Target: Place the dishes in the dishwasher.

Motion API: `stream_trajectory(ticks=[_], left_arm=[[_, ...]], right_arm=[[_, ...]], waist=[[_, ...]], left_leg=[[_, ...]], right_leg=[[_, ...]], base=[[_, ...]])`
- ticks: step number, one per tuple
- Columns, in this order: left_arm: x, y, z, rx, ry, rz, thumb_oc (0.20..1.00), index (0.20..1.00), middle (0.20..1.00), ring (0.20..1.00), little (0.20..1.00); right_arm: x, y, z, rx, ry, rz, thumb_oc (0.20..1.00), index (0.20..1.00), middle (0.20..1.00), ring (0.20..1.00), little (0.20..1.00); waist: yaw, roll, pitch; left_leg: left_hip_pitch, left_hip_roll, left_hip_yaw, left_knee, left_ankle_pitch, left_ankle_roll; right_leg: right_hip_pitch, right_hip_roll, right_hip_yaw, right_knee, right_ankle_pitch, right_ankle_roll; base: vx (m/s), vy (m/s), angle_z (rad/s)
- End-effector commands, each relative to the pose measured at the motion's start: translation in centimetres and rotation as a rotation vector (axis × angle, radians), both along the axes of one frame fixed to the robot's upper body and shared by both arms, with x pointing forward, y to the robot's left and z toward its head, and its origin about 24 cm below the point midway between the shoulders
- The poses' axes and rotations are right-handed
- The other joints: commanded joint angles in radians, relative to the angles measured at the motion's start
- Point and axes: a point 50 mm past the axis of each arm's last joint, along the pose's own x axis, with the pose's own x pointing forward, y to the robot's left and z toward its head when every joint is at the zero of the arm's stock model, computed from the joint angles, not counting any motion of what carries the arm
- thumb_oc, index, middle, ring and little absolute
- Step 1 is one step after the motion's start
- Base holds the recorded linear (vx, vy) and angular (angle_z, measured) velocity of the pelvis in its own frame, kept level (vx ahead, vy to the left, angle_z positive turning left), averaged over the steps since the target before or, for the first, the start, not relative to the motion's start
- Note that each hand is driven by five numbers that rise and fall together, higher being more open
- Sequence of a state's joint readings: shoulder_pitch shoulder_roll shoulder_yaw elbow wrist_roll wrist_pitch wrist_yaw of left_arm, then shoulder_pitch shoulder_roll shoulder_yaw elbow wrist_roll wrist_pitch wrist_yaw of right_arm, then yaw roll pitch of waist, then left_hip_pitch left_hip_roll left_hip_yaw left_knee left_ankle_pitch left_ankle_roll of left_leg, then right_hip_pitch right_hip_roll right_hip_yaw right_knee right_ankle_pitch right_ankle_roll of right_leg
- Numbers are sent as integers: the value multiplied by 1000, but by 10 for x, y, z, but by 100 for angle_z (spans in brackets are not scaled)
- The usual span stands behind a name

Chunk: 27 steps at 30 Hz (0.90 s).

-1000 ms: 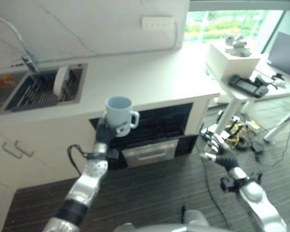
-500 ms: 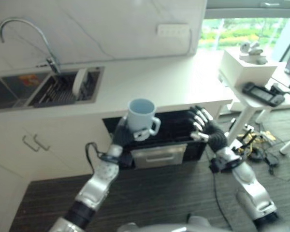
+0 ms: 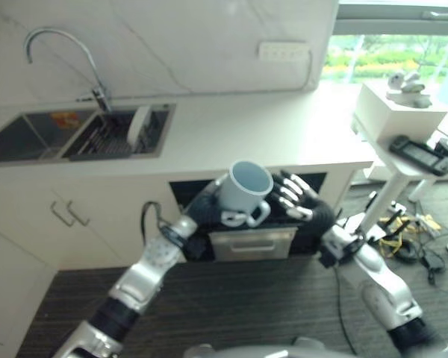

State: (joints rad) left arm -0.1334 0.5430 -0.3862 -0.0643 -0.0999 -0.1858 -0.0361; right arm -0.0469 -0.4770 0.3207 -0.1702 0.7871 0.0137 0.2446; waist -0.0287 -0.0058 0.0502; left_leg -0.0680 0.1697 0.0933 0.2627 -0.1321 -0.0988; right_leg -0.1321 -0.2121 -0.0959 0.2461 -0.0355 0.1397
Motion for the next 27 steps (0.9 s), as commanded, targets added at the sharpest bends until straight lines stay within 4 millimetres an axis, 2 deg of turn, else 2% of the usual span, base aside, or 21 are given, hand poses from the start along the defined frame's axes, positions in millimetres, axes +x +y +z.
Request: stream_trajectory(ticks=[1,6,14,27], left_arm=[[9,-4,30,-2,-160,1,200,200,200,200,200],[10,-5,29,84,-196,8,200,200,200,200,200],[8,-8,30,125,-215,-2,200,200,200,200,200],[6,-17,28,136,-209,-44,200,200,200,200,200]], right_arm=[[3,15,41,111,-166,76,1000,1000,1000,1000,1000],[0,23,40,156,-130,129,1000,1000,1000,1000,1000],[-2,30,37,155,-113,150,1000,1000,1000,1000,1000],[6,35,40,38,-173,58,1000,1000,1000,1000,1000]], waist=[[10,-9,4],[11,-9,1],[13,-9,-1],[19,-9,1]], left_leg=[[-23,21,-37,37,-37,4],[-23,21,-36,37,-38,3],[-25,21,-34,37,-37,4],[-24,16,-35,37,-40,7]], right_leg=[[52,-44,-4,54,-101,47],[51,-43,-2,54,-102,48],[49,-44,-4,54,-102,49],[50,-49,-7,54,-102,52]], base=[[0,0,0],[0,0,0],[0,0,0],[0,0,0]])
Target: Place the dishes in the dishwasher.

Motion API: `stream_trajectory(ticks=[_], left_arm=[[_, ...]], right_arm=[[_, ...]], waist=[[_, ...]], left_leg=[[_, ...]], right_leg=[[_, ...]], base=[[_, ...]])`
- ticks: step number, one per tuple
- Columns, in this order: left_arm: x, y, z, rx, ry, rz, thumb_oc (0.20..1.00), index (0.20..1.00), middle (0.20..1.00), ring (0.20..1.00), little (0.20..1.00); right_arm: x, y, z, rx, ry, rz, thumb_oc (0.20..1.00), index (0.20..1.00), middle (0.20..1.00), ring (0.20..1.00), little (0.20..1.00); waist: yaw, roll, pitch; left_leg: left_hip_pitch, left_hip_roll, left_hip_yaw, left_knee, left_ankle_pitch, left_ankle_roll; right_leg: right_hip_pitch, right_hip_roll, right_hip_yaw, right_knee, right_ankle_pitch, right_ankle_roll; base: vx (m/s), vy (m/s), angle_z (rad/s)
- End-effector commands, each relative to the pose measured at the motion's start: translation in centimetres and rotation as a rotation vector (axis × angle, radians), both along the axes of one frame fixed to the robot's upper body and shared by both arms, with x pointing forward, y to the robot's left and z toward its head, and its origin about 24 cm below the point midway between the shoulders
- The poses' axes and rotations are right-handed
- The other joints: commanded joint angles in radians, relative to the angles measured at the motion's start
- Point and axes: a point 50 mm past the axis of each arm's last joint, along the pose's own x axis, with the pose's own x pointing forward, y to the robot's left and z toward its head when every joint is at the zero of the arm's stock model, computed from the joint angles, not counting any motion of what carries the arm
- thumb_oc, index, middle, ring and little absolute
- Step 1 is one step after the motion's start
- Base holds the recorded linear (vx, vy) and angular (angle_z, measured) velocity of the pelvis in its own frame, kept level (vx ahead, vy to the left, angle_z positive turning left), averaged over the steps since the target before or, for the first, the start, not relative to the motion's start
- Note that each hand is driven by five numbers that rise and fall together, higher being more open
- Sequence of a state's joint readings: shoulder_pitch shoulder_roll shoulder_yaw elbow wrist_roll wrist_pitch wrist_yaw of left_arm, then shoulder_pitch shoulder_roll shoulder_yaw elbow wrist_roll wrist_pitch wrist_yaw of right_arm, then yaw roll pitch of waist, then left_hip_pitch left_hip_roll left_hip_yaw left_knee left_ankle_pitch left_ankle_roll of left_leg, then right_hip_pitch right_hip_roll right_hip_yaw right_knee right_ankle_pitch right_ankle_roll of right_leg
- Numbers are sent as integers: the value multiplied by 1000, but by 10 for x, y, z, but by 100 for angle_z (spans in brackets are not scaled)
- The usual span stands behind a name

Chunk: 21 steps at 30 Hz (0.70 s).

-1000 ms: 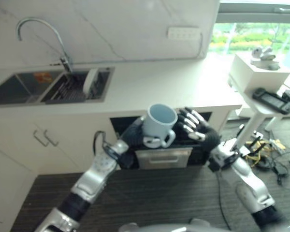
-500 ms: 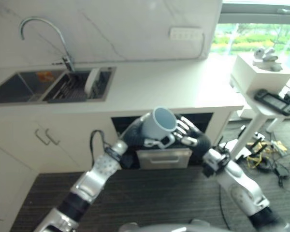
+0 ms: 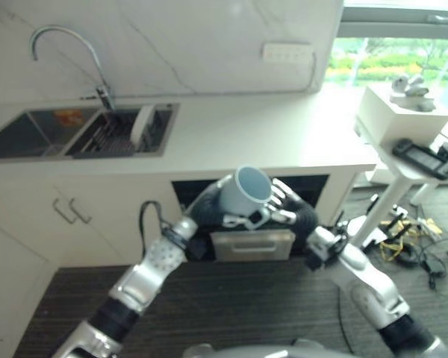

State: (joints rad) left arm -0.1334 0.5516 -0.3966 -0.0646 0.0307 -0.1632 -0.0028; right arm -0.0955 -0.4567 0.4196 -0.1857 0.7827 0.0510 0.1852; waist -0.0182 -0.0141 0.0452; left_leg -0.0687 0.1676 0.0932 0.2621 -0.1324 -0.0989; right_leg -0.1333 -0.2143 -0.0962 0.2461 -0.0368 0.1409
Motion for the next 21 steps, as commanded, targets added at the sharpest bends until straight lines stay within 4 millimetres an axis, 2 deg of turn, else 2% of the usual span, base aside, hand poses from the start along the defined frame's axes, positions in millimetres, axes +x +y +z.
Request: stream_trajectory(ticks=[1,14,21], left_arm=[[5,-19,31,17,-158,-91,200,200,200,200,200],[4,-28,29,37,-146,-127,200,200,200,200,200],[4,-30,31,45,-150,-136,200,200,200,200,200]], right_arm=[[8,8,41,35,-215,-25,1000,1000,1000,1000,1000],[15,17,43,-111,-279,-61,1000,1000,1000,1000,1000],[16,21,40,-121,-247,-34,1000,1000,1000,1000,1000]], waist=[[8,-1,6],[15,-2,10],[18,-3,11]], left_leg=[[-22,18,-35,38,-40,7],[-18,11,-37,38,-45,9],[-18,9,-42,38,-45,9]], right_leg=[[52,-47,-5,54,-101,51],[57,-51,-8,54,-102,53],[60,-51,-9,54,-104,52]], base=[[0,0,0],[0,0,0],[0,0,0]])
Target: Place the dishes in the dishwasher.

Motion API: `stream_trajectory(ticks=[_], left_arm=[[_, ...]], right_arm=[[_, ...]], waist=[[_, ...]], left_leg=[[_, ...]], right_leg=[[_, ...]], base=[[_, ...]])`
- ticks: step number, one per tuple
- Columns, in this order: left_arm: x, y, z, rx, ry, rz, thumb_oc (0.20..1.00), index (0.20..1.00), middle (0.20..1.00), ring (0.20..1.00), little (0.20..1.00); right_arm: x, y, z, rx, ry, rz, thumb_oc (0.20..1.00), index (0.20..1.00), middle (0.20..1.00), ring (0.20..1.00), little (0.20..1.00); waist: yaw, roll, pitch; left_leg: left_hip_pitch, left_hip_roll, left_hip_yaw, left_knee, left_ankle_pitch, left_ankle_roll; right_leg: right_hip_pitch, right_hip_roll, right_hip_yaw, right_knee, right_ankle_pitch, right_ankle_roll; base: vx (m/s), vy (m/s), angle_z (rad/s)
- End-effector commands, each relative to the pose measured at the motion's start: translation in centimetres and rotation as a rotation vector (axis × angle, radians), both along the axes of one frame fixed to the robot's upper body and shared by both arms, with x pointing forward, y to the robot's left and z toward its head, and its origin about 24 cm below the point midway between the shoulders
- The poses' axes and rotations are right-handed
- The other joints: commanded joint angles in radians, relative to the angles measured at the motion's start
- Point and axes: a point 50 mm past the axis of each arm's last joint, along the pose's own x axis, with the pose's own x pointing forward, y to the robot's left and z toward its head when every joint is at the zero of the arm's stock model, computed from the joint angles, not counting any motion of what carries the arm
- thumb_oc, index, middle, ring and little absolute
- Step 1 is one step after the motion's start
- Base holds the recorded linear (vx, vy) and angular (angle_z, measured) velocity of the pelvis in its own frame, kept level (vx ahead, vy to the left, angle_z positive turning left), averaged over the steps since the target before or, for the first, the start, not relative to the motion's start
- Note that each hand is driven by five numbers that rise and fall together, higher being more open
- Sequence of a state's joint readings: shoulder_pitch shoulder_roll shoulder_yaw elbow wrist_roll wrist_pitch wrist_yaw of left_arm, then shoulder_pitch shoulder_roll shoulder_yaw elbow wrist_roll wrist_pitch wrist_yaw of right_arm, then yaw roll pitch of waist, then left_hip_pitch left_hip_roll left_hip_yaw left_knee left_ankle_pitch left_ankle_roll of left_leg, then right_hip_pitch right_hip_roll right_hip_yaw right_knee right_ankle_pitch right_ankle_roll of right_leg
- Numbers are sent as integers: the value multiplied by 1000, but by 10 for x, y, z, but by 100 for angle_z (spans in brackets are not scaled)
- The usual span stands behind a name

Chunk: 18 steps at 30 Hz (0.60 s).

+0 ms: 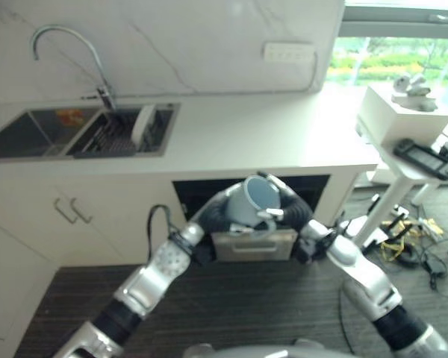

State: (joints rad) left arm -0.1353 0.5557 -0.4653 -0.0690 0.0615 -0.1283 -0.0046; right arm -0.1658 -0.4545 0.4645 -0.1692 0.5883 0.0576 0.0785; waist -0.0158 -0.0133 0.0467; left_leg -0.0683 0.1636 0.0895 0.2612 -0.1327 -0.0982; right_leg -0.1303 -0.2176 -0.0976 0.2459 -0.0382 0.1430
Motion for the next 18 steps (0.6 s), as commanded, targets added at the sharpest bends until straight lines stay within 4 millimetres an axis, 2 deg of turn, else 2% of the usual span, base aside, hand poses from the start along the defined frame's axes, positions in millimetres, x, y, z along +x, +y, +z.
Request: stream_trajectory(ticks=[1,9,18], left_arm=[[10,-18,42,-14,-193,-98,200,200,200,200,200],[9,-17,40,3,-189,-104,200,200,200,200,200],[10,-9,37,16,-191,-67,200,200,200,200,200]], right_arm=[[5,13,33,63,-130,57,1000,1000,1000,1000,1000],[5,13,22,31,-92,65,1000,1000,1000,1000,1000],[4,2,18,1,-70,68,1000,1000,1000,1000,1000]], waist=[[16,-4,10],[18,-6,10],[15,-11,11]], left_leg=[[-18,13,-39,39,-45,9],[-16,13,-39,39,-45,8],[-8,15,-35,39,-44,8]], right_leg=[[58,-48,-9,54,-103,49],[62,-49,-13,54,-105,49],[65,-50,-13,54,-101,51]], base=[[0,0,0],[0,0,0],[0,0,0]])
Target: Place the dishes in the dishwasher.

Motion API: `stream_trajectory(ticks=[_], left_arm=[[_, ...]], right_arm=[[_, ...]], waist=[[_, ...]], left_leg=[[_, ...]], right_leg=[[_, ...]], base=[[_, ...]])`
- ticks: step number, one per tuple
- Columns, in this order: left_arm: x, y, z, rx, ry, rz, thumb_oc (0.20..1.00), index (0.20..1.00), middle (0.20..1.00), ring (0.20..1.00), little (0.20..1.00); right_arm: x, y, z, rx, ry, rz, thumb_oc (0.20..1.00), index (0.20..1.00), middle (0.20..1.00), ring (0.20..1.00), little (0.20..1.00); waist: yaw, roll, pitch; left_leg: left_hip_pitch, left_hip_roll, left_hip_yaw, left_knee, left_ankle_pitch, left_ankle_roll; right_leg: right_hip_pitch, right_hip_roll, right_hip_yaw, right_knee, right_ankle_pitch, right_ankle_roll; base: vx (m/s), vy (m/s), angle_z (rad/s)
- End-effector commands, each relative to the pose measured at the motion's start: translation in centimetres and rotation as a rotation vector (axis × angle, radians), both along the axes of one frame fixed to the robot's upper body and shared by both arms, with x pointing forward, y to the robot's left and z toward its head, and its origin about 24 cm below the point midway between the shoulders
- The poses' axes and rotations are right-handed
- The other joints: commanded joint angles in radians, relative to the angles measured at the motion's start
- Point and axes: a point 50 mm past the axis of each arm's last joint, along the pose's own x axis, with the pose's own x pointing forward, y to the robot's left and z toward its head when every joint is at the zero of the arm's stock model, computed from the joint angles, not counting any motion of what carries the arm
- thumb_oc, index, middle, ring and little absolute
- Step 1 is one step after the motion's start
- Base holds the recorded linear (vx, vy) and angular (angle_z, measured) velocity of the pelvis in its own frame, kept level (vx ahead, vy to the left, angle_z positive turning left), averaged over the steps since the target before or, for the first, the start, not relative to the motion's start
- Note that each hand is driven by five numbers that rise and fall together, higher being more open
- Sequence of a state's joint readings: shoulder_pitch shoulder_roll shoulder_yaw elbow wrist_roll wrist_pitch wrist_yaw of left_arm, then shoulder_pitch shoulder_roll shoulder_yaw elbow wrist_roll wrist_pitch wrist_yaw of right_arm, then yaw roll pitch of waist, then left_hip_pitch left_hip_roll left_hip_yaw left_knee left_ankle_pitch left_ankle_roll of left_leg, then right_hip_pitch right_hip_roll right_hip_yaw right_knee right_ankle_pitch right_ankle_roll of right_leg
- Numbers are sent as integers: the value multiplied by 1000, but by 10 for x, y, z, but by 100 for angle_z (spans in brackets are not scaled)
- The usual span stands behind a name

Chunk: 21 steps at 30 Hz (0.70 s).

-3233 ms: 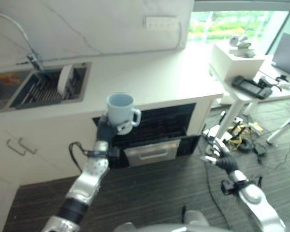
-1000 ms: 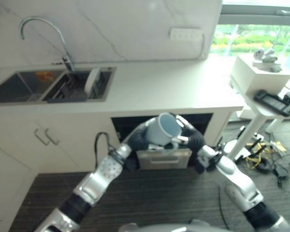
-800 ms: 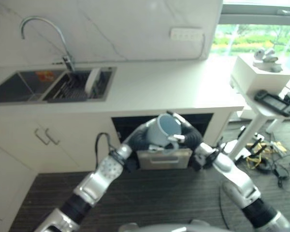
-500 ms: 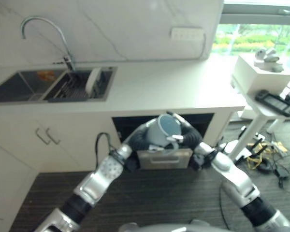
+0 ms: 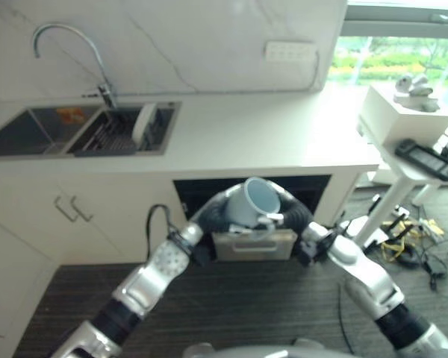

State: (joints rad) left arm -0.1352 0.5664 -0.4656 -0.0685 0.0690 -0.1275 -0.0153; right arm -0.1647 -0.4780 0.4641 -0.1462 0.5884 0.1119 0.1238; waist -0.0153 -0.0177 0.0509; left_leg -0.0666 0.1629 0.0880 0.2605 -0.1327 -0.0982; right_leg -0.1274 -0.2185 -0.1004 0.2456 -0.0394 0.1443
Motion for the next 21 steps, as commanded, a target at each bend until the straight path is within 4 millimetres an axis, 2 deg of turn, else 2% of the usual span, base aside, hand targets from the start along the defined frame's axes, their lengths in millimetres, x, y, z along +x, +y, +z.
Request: stream_trajectory(ticks=[1,10,21], left_arm=[[10,-10,37,-7,-192,-58,200,200,200,200,200],[11,-10,35,-13,-185,-51,200,200,200,200,200],[10,-22,33,3,-148,-114,200,200,200,200,200]], right_arm=[[4,6,27,64,-128,34,1000,1000,1000,1000,1000],[4,10,30,76,-139,38,1000,1000,1000,1000,1000],[6,23,39,75,-178,64,1000,1000,1000,1000,1000]], waist=[[14,-6,7],[16,-5,7],[18,-4,6]], left_leg=[[-10,16,-34,40,-44,9],[-10,10,-40,40,-47,10],[-10,7,-40,40,-50,11]], right_leg=[[62,-49,-11,54,-100,50],[62,-47,-6,54,-102,49],[62,-49,-5,54,-104,51]], base=[[0,0,0],[0,0,0],[0,0,0]])
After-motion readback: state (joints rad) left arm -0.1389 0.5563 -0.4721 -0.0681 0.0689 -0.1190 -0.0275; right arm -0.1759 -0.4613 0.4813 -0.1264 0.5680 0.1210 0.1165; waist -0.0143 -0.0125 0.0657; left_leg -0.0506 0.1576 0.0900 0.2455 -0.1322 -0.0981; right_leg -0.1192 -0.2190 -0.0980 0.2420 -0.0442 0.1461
